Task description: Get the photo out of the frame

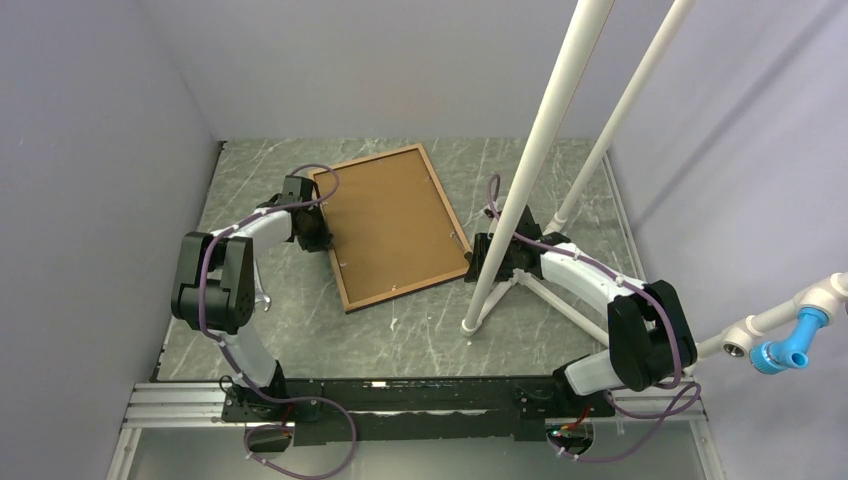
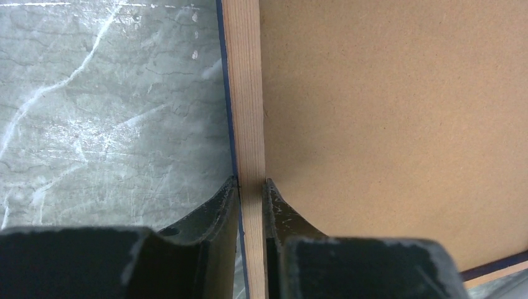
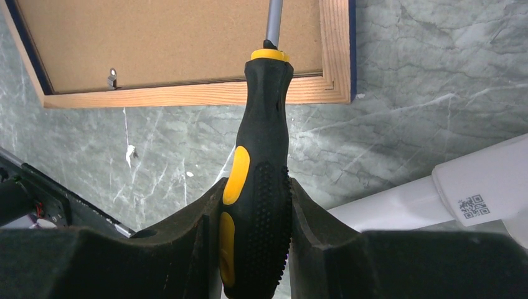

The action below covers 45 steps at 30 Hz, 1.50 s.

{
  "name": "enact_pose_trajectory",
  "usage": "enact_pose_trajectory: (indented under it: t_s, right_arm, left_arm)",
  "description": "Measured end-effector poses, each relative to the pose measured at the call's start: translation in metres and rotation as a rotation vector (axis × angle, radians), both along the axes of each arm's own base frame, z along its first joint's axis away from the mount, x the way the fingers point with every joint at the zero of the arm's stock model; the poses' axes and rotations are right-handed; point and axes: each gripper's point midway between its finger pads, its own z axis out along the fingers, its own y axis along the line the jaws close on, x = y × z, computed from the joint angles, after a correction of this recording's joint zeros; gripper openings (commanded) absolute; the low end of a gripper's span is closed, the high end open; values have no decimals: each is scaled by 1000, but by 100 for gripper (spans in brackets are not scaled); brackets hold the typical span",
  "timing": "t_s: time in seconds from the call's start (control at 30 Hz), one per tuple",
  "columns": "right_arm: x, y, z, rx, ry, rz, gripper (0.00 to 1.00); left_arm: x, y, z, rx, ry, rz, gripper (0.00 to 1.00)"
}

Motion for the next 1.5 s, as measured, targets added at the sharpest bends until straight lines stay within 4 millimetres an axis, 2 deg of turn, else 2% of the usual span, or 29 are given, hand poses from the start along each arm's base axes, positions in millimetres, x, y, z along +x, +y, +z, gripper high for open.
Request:
enact_pose_trajectory:
  t_s: [0.43, 1.27, 1.5]
  right_arm:
    - [-4, -1, -7, -7, 29, -7, 0]
    - [-6, -4, -10, -21, 41, -16, 0]
    - [-6, 1, -19, -16, 71, 29, 0]
  left_arm:
    - [0, 0, -1, 9, 4, -16, 0]
    - [0, -1, 0, 38, 14, -39, 0]
    - [0, -2, -1, 43, 17, -49, 0]
